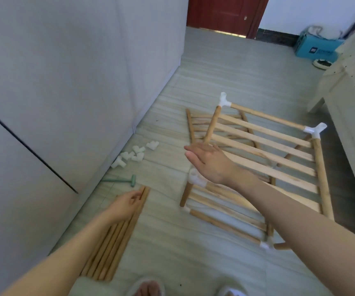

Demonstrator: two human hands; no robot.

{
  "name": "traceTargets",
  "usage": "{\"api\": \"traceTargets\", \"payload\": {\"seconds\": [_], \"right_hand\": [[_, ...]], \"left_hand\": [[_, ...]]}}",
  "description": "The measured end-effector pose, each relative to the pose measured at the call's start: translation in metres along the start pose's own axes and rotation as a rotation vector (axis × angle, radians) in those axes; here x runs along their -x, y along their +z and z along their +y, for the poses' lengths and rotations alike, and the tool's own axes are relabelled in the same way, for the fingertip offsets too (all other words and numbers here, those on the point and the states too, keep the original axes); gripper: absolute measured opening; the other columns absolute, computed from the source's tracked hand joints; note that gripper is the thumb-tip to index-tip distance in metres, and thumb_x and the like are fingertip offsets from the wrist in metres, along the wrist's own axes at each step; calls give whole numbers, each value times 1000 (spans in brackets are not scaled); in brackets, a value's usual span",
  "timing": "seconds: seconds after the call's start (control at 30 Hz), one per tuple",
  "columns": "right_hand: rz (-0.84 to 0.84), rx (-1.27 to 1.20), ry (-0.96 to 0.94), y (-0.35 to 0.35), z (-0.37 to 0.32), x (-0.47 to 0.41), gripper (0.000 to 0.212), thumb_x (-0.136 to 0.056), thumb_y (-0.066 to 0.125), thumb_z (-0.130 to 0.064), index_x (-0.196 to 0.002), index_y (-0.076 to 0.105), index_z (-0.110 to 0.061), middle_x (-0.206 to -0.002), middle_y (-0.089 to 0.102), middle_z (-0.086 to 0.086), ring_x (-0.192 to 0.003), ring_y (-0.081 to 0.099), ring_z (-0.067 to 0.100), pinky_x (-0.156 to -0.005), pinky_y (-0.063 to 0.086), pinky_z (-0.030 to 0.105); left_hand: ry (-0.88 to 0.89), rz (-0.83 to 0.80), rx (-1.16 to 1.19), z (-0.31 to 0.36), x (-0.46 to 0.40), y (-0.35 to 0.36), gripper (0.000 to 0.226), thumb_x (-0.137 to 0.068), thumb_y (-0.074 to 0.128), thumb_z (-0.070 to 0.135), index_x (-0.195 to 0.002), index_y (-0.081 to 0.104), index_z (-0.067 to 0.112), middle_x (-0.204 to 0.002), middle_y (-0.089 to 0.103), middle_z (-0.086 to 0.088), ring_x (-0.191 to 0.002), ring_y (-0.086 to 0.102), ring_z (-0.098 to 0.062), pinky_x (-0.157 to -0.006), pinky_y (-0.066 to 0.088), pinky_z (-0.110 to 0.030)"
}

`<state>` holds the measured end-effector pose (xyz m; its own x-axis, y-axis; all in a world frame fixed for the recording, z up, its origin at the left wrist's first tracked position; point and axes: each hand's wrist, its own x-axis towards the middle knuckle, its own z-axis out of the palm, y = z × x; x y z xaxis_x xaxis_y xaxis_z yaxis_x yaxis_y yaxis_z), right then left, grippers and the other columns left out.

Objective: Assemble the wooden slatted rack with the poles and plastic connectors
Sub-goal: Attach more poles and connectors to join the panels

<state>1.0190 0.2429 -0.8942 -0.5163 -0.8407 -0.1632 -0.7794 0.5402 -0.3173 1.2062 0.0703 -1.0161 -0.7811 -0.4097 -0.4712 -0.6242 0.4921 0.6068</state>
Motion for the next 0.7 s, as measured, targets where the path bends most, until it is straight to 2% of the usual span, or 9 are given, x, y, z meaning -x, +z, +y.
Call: {"api": "traceTargets", "payload": {"seconds": [0.03,0.17,0.3,0.4,0.5,0.6,0.7], "right_hand": [[-2,39,12,1,6,-21,50,-100,23,-45,-145,32,-24,-152,32,-2,-143,19,16,-116,9,41],[-57,250,31,13,29,-80,52,-98,23,-51,-142,36,-26,-150,33,-3,-144,15,16,-116,-2,48],[-57,356,-24,25,39,-90,51,-96,20,-54,-125,57,-32,-128,58,-6,-133,36,10,-114,-12,50],[-63,390,-52,24,41,-87,53,-96,16,-53,-118,61,-35,-118,64,-9,-128,41,9,-115,-11,47],[2,407,-76,28,40,-90,76,-83,-4,-59,-113,62,-37,-110,67,-11,-122,46,10,-112,-8,44],[1,406,-81,30,40,-93,89,-70,-13,-57,-111,63,-37,-103,69,-12,-114,51,10,-111,-2,44],[-15,388,-80,29,40,-92,86,-73,-9,-57,-108,66,-36,-98,71,-11,-109,53,12,-110,0,44]], "left_hand": [[-2,25,-9,-5,-15,-3,40,-99,43,14,-138,41,8,-136,44,0,-128,43,-20,-99,34,-23],[-40,139,-143,-31,-91,-12,46,-95,46,10,-141,37,7,-143,39,-16,-132,37,-28,-107,29,-31],[-43,177,-338,-40,-158,-22,59,-92,42,2,-147,24,8,-152,20,-16,-137,24,-33,-111,26,-38],[-15,196,-482,-38,-194,-25,69,-89,38,-5,-150,9,8,-156,6,-15,-141,12,-32,-113,20,-40],[-14,174,-544,-38,-222,-17,66,-91,34,-5,-149,5,3,-157,2,-15,-141,13,-34,-113,18,-40],[-2,217,-566,-36,-239,-7,56,-89,37,-7,-143,23,1,-154,7,-20,-129,32,-41,-103,32,-45],[10,310,-561,-37,-247,-4,36,-86,45,-7,-121,49,-2,-137,30,-22,-112,45,-40,-87,44,-46]]}}
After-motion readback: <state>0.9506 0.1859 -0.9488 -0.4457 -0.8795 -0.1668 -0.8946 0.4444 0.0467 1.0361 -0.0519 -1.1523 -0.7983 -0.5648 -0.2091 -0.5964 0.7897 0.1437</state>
